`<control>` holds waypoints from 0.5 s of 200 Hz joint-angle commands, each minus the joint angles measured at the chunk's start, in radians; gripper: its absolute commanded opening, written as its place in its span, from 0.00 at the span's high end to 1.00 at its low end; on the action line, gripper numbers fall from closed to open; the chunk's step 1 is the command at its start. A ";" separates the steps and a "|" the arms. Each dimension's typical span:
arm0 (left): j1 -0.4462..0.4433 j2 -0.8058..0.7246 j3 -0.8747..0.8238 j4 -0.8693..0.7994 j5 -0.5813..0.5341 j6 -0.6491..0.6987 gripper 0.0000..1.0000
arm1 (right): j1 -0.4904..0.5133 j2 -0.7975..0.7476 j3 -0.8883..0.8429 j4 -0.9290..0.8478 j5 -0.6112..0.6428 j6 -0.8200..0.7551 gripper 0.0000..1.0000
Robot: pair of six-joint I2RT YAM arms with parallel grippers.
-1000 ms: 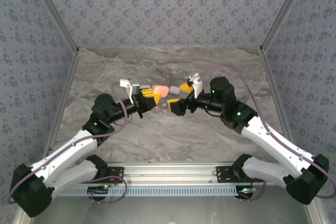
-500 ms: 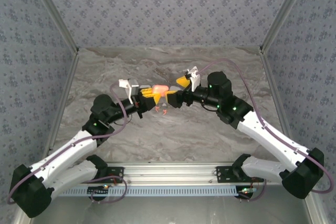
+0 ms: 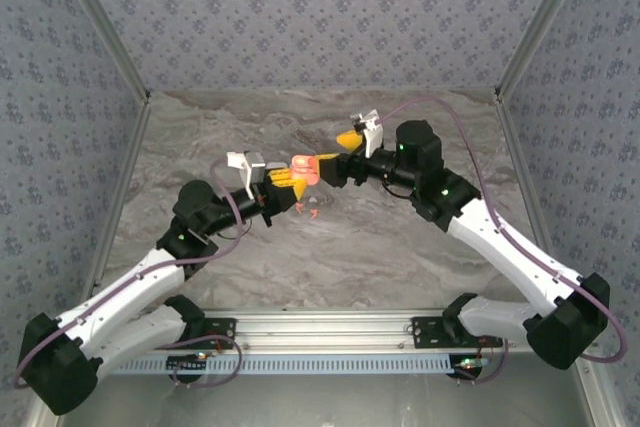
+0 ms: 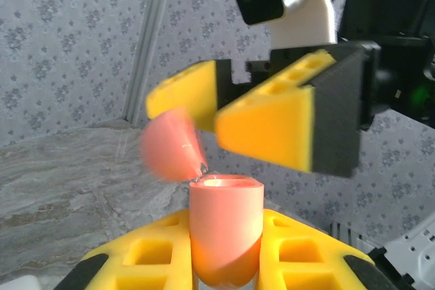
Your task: Insert the wireless bluetooth earbuds into the charging case
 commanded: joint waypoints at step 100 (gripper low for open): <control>-0.008 -0.198 -0.064 -0.175 -0.161 0.093 1.00 | -0.025 -0.064 -0.116 -0.205 0.145 0.175 0.24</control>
